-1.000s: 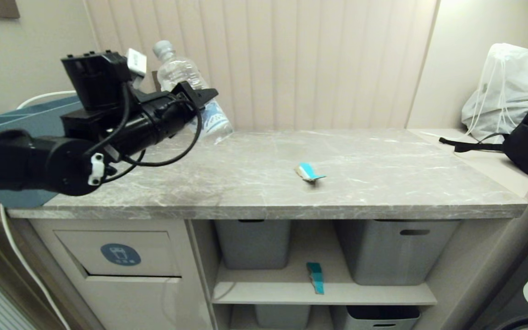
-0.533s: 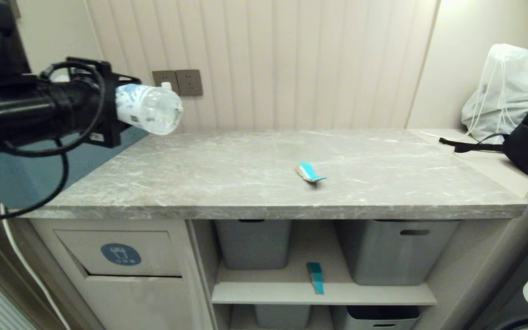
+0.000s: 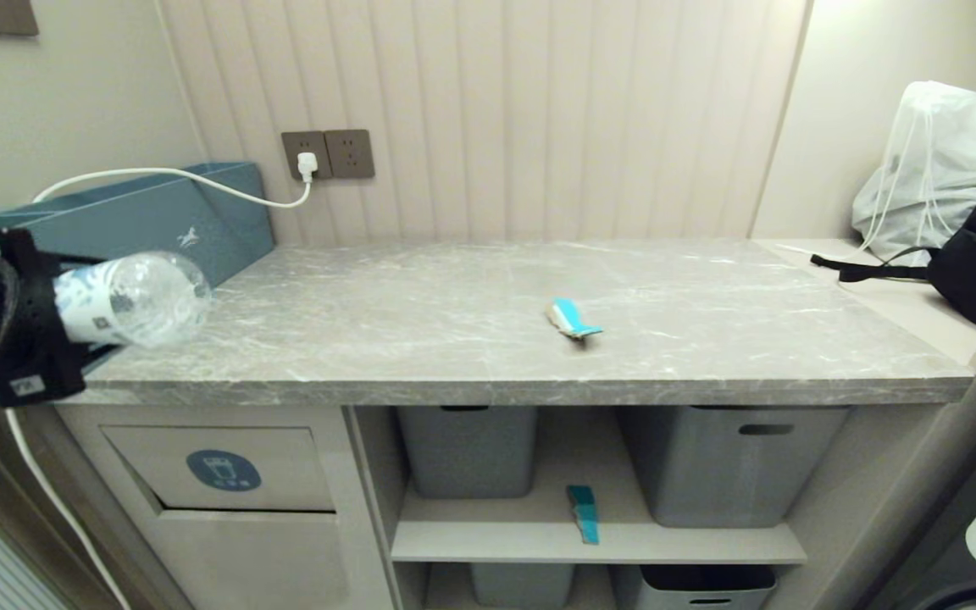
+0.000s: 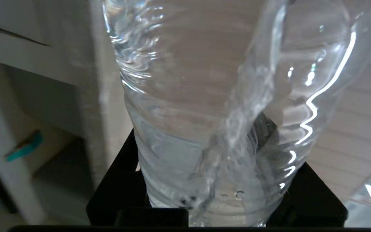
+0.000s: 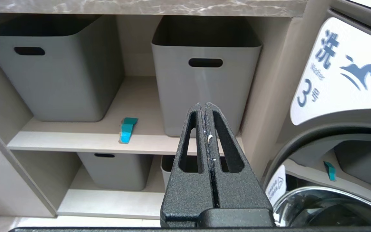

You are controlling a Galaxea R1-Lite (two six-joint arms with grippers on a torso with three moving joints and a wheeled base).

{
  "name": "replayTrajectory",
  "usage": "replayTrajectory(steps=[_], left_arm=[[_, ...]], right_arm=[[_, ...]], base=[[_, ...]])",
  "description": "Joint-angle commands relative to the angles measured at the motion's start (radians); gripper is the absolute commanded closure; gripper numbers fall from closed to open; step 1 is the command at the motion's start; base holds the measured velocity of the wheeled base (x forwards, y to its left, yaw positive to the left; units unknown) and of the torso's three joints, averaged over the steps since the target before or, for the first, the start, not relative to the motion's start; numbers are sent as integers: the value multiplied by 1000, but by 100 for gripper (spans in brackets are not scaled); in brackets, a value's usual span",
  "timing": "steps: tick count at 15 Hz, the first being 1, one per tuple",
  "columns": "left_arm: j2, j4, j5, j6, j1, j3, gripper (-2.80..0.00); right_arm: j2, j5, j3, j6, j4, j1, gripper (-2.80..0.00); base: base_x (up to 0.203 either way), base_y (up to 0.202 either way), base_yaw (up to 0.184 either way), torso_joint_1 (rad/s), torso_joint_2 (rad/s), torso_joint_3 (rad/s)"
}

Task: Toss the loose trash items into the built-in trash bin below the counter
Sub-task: Put the garbage in the trash can

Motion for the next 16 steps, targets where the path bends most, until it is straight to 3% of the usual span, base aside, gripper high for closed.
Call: replayTrajectory(steps=[1, 3, 5, 7, 9, 13, 16], left_arm=[[-76, -3, 1, 20, 12, 119, 0], [-127, -56, 2, 111, 16, 312, 0], [-166, -179, 14, 197, 19, 504, 0], [-193, -287, 40, 231, 21, 612, 0], [-184, -294, 46, 200, 21, 617, 0], [-109, -302, 39, 195, 86, 619, 0], [-103, -306, 37, 198, 88, 617, 0]], right_arm=[[0, 0, 0, 0, 0, 0, 0], [0, 0, 0, -1, 0, 0, 0], [0, 0, 0, -7, -2, 0, 0], [0, 0, 0, -16, 0, 0, 0], [0, 2, 0, -16, -2, 0, 0], [0, 0, 0, -16, -2, 0, 0], [0, 1, 0, -16, -2, 0, 0]], base=[[0, 0, 0, 0, 0, 0], [0, 0, 0, 0, 0, 0], [0, 0, 0, 0, 0, 0], [0, 0, 0, 0, 0, 0], [0, 0, 0, 0, 0, 0], [0, 0, 0, 0, 0, 0], [0, 0, 0, 0, 0, 0]])
